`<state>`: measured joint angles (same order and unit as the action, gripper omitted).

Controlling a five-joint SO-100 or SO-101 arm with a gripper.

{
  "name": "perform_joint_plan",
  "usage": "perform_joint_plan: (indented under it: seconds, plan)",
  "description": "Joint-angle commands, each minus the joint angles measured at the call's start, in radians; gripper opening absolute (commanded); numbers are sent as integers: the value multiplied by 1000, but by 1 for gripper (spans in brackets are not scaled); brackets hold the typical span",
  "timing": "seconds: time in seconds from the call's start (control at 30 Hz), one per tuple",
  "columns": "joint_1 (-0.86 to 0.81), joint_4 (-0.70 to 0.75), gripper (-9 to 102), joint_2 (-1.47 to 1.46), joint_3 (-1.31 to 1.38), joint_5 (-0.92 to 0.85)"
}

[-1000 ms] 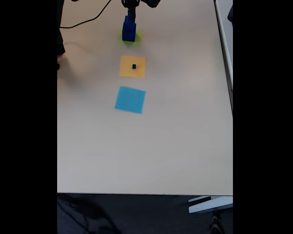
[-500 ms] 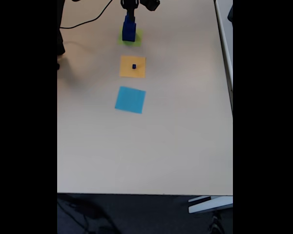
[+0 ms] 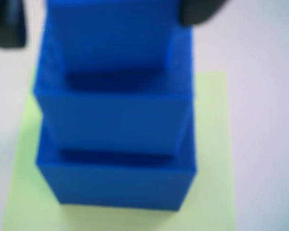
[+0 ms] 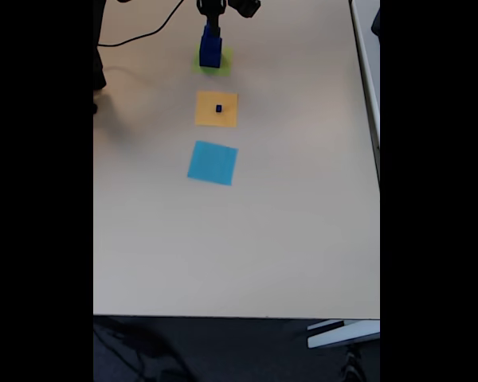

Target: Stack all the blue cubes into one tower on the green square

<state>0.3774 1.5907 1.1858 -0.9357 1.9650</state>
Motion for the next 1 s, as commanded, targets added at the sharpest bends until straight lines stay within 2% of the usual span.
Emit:
perform_joint_plan:
  seconds: [0.0, 0.23, 0.6, 0.8, 0.97]
  plan:
    - [-3, -15, 18, 23, 8, -17]
    - [-12, -43, 24, 37, 44, -63]
    - [-137, -334, 28, 124, 144, -371]
    - [-187, -327, 27, 149, 153, -430]
    - [-258, -322, 26, 207, 18, -442]
